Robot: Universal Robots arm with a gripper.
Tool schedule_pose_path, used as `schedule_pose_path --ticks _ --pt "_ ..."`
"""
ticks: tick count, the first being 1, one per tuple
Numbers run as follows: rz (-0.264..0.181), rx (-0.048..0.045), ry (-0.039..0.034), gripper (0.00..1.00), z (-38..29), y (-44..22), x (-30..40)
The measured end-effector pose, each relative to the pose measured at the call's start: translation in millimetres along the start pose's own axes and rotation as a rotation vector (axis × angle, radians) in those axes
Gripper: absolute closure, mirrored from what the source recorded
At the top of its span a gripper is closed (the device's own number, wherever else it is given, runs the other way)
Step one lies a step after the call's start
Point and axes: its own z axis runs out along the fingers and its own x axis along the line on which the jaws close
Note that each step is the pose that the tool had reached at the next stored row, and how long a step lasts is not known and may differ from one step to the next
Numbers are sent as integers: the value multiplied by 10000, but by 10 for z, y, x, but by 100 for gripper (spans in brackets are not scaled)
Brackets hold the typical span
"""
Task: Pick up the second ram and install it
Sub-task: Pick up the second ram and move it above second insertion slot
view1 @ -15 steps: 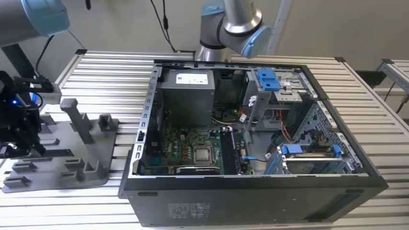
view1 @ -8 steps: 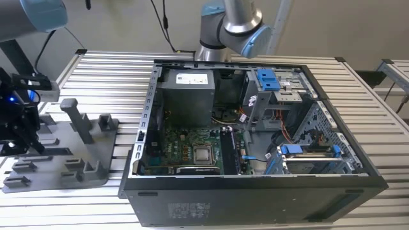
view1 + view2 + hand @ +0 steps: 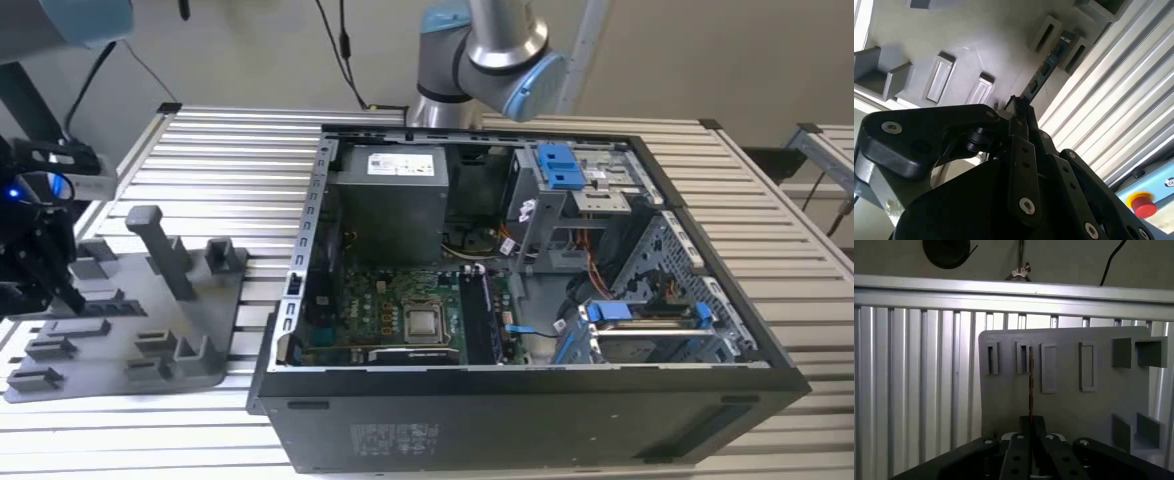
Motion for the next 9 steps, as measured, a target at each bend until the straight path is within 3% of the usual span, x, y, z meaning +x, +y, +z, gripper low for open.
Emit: schedule_pose_path --ticks 9 --pt "0 0 0 86 -114 0 -7"
